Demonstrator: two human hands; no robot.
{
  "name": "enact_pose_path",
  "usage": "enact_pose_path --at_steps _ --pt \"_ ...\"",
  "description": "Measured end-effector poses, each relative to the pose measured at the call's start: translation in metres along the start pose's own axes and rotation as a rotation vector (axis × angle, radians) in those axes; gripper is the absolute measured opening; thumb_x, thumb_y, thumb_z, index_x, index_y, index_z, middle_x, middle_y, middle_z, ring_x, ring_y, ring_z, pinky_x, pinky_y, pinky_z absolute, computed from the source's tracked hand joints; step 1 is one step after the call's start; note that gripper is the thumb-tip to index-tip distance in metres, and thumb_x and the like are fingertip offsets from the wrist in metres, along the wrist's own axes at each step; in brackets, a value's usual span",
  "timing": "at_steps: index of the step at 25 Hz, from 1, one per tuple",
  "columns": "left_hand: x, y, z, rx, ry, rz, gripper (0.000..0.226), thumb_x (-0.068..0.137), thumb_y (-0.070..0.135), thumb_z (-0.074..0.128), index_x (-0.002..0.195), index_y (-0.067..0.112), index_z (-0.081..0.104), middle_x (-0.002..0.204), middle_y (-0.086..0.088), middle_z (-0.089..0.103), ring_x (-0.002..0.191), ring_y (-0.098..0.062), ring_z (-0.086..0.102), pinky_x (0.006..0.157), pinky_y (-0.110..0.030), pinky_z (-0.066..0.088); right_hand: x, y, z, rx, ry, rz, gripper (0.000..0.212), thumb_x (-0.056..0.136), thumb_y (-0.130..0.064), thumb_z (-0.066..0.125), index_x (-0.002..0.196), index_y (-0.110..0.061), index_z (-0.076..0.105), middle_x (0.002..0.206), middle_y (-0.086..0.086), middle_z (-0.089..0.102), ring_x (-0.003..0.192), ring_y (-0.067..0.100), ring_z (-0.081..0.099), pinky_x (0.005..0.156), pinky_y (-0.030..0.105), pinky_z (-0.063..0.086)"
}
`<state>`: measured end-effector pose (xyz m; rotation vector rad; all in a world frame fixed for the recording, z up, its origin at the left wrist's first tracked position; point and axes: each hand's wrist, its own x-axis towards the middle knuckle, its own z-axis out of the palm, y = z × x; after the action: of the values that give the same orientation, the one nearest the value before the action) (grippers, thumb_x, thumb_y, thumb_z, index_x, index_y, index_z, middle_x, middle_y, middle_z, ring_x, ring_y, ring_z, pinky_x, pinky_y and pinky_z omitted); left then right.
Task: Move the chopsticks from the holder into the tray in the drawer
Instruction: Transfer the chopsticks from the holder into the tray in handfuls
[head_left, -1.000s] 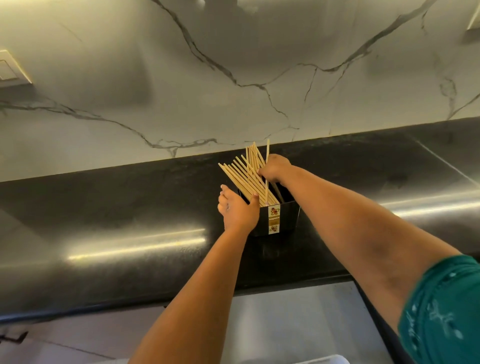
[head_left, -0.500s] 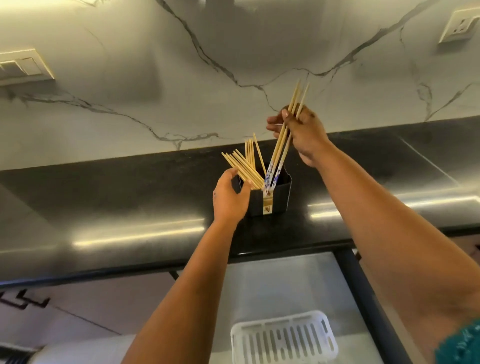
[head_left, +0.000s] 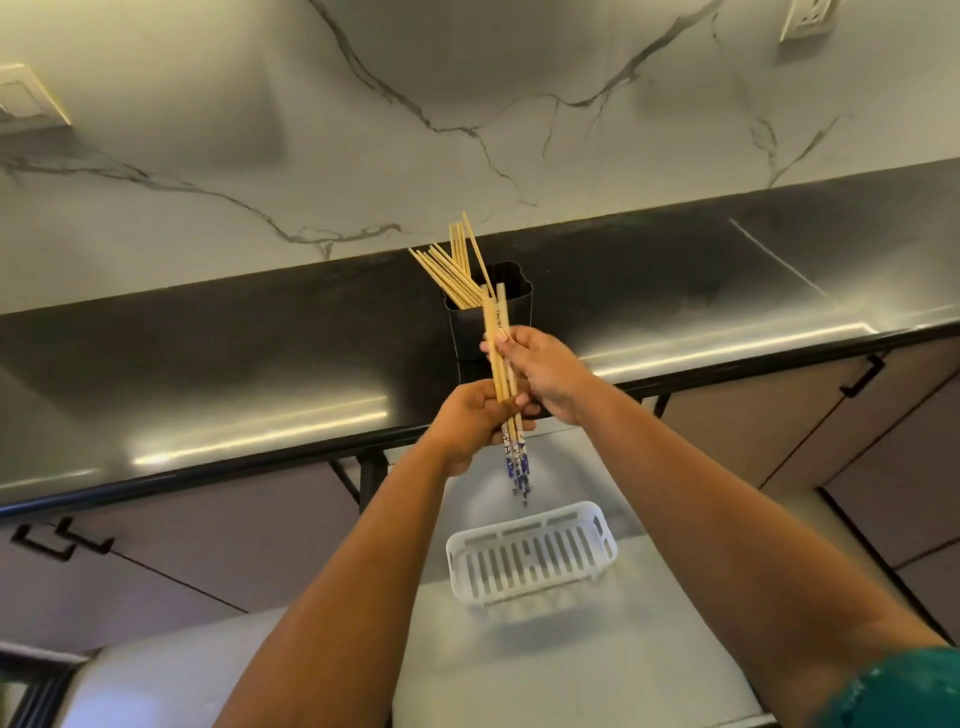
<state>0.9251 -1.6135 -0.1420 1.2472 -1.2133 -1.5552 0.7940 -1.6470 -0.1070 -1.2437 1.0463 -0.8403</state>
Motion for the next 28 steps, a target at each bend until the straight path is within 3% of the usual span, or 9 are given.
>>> enact_pose_path --at_steps 4,6,9,13,15,18,21,24,28 --pt "-0.005 -0.025 0.010 -0.296 0.456 0.045 0.020 0.093 0.013 0.056 0.112 0.008 0.053 0.098 -0.011 0.071 0.086 -0.020 0.072 0.072 -0.034 0.059 -0.037 0.087 0.008 0.229 0.351 0.324 0.065 0.094 -0.065 0.029 0.137 -0.020 0.048 0.132 0.003 0.057 0.117 0.019 0.053 0.097 0.034 0.043" --pt "-0.008 -0.035 0.013 -0.271 0.510 0.052 0.022 0.094 0.013 0.054 0.115 0.013 0.048 0.102 -0.009 0.069 0.088 -0.020 0.071 0.080 -0.039 0.058 -0.054 0.118 0.011 0.643 0.407 0.434 0.072 0.096 -0.063 0.026 0.142 -0.010 0.041 0.148 0.012 0.044 0.136 0.027 0.042 0.114 0.041 0.029" --pt "-0.016 -0.054 0.037 -0.245 0.499 -0.006 0.023 0.093 0.017 0.054 0.116 0.016 0.048 0.105 -0.005 0.068 0.091 -0.020 0.070 0.083 -0.041 0.057 -0.053 0.117 0.004 0.819 0.420 0.384 0.075 0.094 -0.067 0.024 0.140 -0.011 0.044 0.142 0.014 0.051 0.127 0.033 0.052 0.111 0.045 0.035" --pt "-0.020 -0.065 0.059 -0.231 0.463 -0.010 0.015 0.093 0.020 0.054 0.108 0.016 0.054 0.106 -0.005 0.070 0.091 -0.022 0.070 0.079 -0.034 0.058 -0.049 0.100 0.012 0.377 0.404 0.354 0.055 0.099 -0.054 0.031 0.137 -0.017 0.046 0.136 0.008 0.055 0.108 0.024 0.061 0.096 0.037 0.047" --pt "-0.017 -0.067 0.055 -0.275 0.504 -0.066 0.015 0.093 0.019 0.055 0.107 0.016 0.057 0.103 -0.004 0.071 0.089 -0.024 0.070 0.079 -0.036 0.058 -0.057 0.118 0.017 -0.259 0.431 0.209 0.047 0.099 -0.038 0.045 0.140 -0.016 0.041 0.147 0.010 0.046 0.126 0.027 0.051 0.107 0.039 0.041" --pt "-0.017 -0.083 0.054 -0.477 0.522 -0.279 0.021 0.097 0.029 0.049 0.098 0.016 0.065 0.091 -0.003 0.074 0.083 -0.022 0.070 0.069 -0.032 0.059 -0.076 0.163 0.031 -1.243 0.382 -0.343 0.067 0.091 -0.035 0.061 0.148 -0.011 0.035 0.155 0.011 0.035 0.143 0.031 0.033 0.117 0.046 0.026" --pt "-0.020 -0.111 0.064 -0.488 0.484 -0.417 0.023 0.096 0.029 0.052 0.097 0.013 0.068 0.093 -0.006 0.073 0.087 -0.024 0.068 0.081 -0.039 0.055 -0.077 0.180 0.028 -1.368 0.223 -0.106 0.068 0.097 -0.040 0.049 0.153 -0.014 0.020 0.154 0.007 0.038 0.138 0.027 0.043 0.114 0.039 0.033" --pt "-0.019 -0.126 0.048 -0.557 0.527 -0.459 0.018 0.093 0.020 0.056 0.095 0.005 0.067 0.093 -0.014 0.072 0.085 -0.030 0.069 0.072 -0.039 0.058 -0.065 0.202 0.003 -1.396 0.138 -0.142 0.049 0.099 -0.034 0.049 0.142 -0.015 0.037 0.130 0.004 0.060 0.113 0.021 0.062 0.101 0.031 0.047" --pt "-0.024 -0.154 -0.017 -0.654 0.685 -0.496 0.016 0.094 0.007 0.052 0.095 -0.006 0.061 0.107 -0.027 0.065 0.097 -0.036 0.065 0.070 -0.037 0.058 -0.063 0.237 -0.041 -1.439 -0.092 -0.052 0.035 0.099 -0.023 0.040 0.133 -0.015 0.043 0.127 0.007 0.058 0.112 0.026 0.058 0.096 0.034 0.043"
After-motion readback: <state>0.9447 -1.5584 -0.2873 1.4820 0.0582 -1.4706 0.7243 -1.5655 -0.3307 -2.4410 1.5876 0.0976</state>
